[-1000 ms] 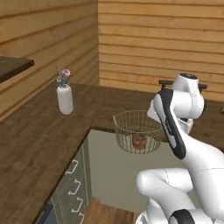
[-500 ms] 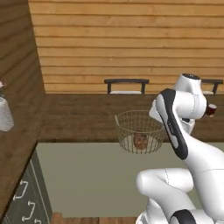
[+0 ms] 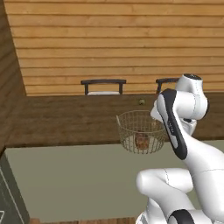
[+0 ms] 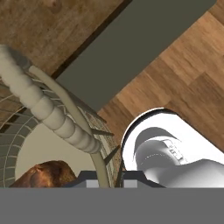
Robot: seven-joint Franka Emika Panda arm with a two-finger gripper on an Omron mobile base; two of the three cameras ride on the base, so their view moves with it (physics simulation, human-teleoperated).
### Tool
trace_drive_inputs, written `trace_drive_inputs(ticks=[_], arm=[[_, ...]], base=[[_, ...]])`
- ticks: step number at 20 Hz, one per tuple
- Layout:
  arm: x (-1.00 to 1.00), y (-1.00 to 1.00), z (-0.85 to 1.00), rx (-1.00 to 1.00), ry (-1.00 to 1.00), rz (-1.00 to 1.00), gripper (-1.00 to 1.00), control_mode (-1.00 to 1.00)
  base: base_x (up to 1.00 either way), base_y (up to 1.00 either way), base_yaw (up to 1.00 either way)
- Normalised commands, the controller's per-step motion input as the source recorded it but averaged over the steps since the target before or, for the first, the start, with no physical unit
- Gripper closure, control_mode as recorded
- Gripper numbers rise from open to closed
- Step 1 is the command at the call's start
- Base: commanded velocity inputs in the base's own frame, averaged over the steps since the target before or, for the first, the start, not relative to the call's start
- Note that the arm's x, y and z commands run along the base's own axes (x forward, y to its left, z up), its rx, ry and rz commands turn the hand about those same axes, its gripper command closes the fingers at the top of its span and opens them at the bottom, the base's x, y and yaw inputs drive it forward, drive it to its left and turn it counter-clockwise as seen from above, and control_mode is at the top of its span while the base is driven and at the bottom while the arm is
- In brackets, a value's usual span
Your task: Open the cabinet, pick up the bread from the cabinet and place it in the basket. Then move the basket to the dining counter.
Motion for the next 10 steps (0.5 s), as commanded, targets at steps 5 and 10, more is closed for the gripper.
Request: trace_drive_inputs(ticks=[5,10], arm=[[0.0,0.0,0.0,0.0,0.0,0.0,1.0,1.0],[0.0,0.0,0.0,0.0,0.0,0.0,1.0,1.0]], base=[[0.0,-0.89,-0.07],[0.0,-0.83,-0.09]])
